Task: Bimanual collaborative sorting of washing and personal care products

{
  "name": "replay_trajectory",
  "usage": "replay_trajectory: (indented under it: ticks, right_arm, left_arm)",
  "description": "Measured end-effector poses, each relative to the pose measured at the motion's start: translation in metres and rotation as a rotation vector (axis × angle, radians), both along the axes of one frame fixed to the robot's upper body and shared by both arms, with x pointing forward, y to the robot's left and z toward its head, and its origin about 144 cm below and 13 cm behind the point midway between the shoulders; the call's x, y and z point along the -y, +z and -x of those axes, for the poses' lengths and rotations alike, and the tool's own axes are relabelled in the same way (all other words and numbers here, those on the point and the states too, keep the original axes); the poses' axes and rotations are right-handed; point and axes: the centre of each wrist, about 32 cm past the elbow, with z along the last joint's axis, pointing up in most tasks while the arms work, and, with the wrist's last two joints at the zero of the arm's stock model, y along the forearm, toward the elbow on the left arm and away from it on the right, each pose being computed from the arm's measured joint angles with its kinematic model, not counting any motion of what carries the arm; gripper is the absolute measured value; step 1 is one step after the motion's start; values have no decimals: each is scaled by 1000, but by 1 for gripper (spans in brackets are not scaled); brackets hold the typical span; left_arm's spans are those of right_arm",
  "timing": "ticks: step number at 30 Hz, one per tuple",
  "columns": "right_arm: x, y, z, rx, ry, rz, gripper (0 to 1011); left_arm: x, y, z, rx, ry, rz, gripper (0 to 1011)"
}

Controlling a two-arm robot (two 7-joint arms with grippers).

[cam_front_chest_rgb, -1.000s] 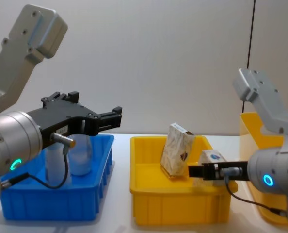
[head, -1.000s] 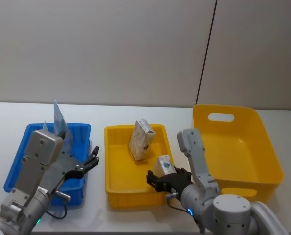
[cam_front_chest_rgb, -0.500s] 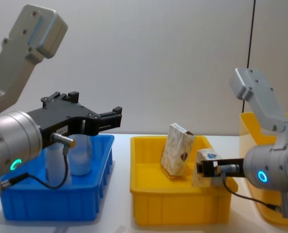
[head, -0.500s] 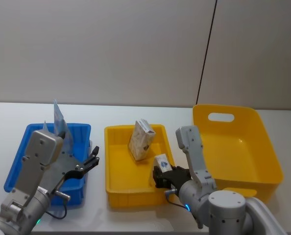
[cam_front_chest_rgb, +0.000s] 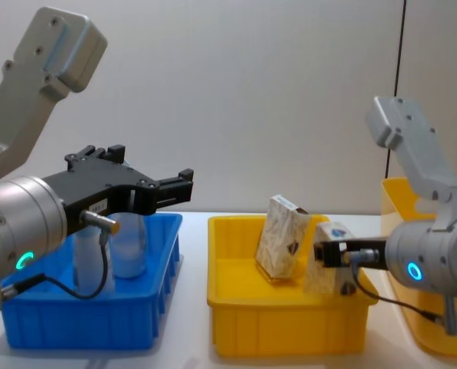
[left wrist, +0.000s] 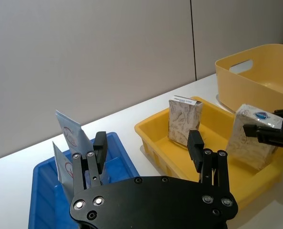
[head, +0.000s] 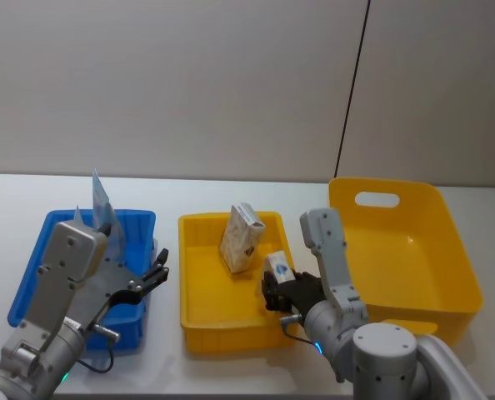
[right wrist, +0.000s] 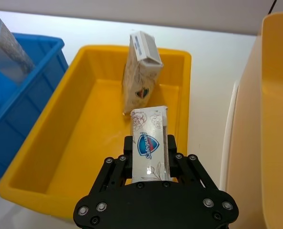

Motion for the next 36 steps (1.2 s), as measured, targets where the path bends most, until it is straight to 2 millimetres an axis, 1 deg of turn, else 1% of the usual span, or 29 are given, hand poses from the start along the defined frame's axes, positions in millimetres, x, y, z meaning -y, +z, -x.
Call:
replay_trajectory:
  ticks: [13,24,36]
  right_arm:
    - [3,4,5,152,51,-51,347]
    - [10,13,9,309,79,-114,342]
    - [35,24,19,435,-12,-136,342]
  left_arm:
    - [0,0,0,0,0,0,1001]
    - [0,0,0,0,0,0,1001]
    - [0,0,0,0,0,0,1001]
